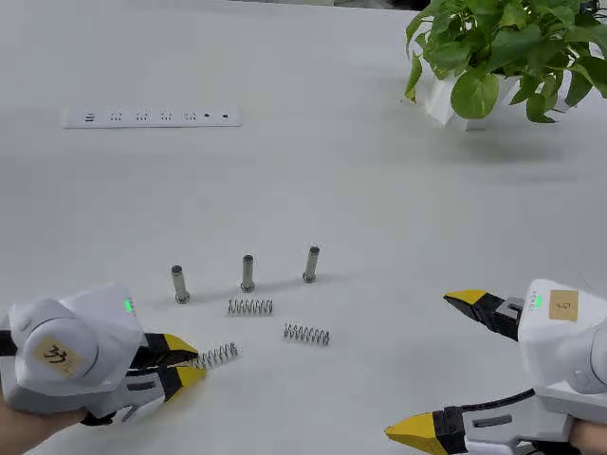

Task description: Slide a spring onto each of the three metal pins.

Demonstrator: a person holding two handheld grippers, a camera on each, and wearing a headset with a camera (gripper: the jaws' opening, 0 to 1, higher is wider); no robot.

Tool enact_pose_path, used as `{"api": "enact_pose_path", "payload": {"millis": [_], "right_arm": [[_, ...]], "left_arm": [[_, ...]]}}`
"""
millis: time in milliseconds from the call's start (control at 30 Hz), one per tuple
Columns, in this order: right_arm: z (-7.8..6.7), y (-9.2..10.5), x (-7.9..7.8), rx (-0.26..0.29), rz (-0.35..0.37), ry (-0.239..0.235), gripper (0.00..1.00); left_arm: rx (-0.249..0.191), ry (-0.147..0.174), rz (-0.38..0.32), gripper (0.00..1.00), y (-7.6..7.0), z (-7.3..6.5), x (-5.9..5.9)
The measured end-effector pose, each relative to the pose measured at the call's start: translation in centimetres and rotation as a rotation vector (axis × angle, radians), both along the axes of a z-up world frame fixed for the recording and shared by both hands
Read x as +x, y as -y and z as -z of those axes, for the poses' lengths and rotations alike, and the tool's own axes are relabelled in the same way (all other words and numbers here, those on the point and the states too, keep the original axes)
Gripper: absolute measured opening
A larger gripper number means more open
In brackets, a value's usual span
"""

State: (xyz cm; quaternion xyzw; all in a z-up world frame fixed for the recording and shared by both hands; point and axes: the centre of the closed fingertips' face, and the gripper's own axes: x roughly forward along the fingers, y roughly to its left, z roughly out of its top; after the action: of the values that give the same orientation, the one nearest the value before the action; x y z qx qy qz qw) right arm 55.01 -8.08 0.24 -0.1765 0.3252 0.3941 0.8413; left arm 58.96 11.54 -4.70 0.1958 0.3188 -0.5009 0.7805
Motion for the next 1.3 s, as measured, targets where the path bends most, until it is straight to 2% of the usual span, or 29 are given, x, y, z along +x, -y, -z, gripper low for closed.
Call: {"api": "enact_pose_path", "payload": {"millis": [167, 233, 400, 533, 767, 900, 1033, 1300], "right_arm": [[0.0, -0.2, 0.1, 0.003, -0.005, 0.002, 0.99], [-0.1, -0.3, 0.0, 0.004, -0.005, 0.001, 0.99], [0.0, -0.4, 0.0, 0.005, -0.006, 0.001, 0.99], [0.0, -0.5, 0.0, 0.009, -0.003, 0.001, 0.99], [-0.1, -1.1, 0.0, 0.026, -0.006, -0.004, 0.98], [-0.3, -1.5, 0.1, 0.040, -0.009, -0.003, 0.98], [-0.4, -1.6, 0.2, 0.046, -0.009, -0.003, 0.98], [-0.7, -2.2, 0.3, 0.072, -0.004, -0.004, 0.98]], "left_arm": [[0.029, -0.022, -0.005, 0.07, 0.0, 0.1, 0.0], [0.036, -0.040, -0.023, 0.07, 0.0, 0.1, 0.1], [0.042, -0.045, -0.020, 0.07, -0.1, 0.2, 0.0], [0.019, -0.057, -0.033, 0.07, 0.0, 0.2, -0.1], [-0.057, -0.086, -0.078, 0.07, 0.3, 0.0, -0.1], [-0.082, -0.105, -0.096, 0.07, 0.5, -0.1, -0.6], [-0.110, -0.100, -0.104, 0.07, 0.8, -0.6, -0.8], [-0.210, -0.063, -0.124, 0.07, 1.7, -3.0, -0.6]]}}
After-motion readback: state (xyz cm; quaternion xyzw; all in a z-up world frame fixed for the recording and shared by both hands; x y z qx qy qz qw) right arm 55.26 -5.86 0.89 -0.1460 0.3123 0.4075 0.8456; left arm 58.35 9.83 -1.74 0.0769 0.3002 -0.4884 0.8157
